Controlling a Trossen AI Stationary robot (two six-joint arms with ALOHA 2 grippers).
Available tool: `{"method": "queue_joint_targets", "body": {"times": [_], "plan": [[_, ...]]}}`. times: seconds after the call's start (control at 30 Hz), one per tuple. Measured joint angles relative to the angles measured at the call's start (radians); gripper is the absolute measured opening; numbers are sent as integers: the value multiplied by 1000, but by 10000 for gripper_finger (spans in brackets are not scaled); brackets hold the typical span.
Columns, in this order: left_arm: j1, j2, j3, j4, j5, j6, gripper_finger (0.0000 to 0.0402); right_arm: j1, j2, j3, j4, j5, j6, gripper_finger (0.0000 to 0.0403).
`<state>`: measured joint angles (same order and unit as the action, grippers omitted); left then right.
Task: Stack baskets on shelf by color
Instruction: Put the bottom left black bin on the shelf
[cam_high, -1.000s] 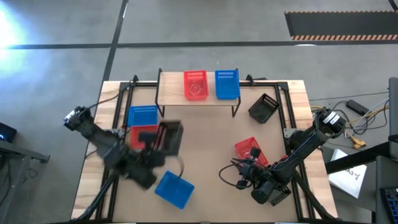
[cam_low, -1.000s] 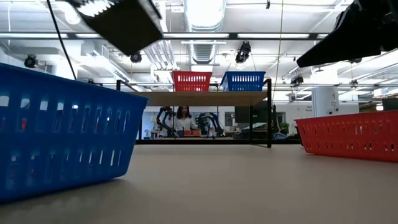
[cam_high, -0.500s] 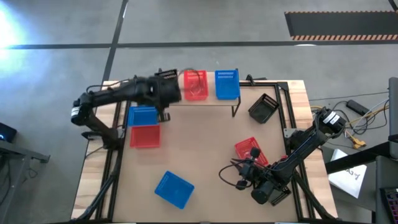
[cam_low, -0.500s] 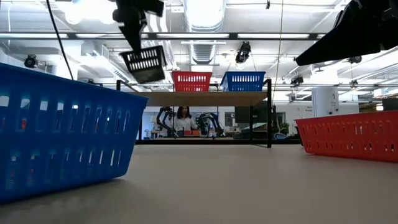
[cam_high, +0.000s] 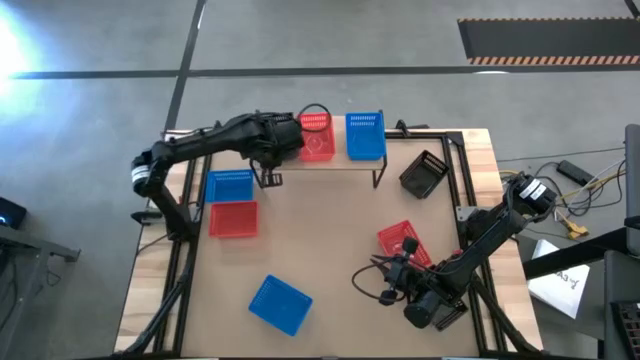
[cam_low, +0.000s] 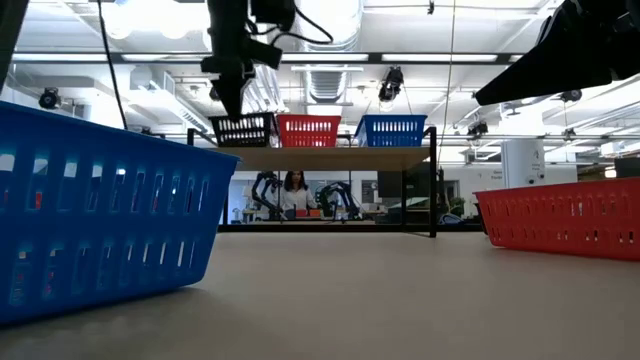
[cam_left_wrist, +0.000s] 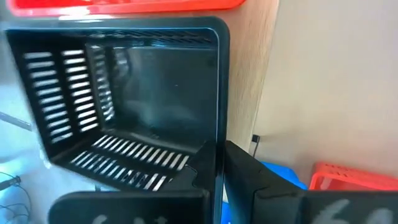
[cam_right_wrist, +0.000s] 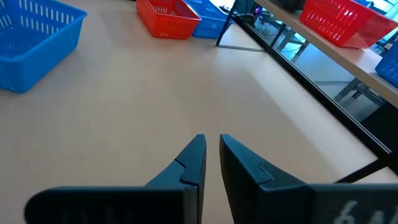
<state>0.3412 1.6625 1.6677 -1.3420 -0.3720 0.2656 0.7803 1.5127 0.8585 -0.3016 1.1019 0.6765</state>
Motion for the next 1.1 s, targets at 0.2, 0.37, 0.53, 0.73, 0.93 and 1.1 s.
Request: {"method": "queue_joint_targets", "body": {"times": [0.2, 0.37, 0.53, 0.73, 0.93, 1.1], "plan": [[-1, 28, 1, 39, -6, 43, 1, 0, 0, 0, 0, 0, 0, 38], [-1, 26, 1, 72, -5, 82, 1, 0, 0, 0, 0, 0, 1, 38], [-2, 25, 1, 75, -2, 82, 1, 0, 0, 0, 0, 0, 3, 38], [-3, 23, 1, 74, 0, 82, 1, 0, 0, 0, 0, 0, 3, 38], [-3, 23, 5, 72, 1, 82, 5, 0, 0, 0, 0, 0, 3, 38], [-4, 22, 25, 68, 5, 69, 47, 0, 0, 0, 0, 0, 3, 38]]}}
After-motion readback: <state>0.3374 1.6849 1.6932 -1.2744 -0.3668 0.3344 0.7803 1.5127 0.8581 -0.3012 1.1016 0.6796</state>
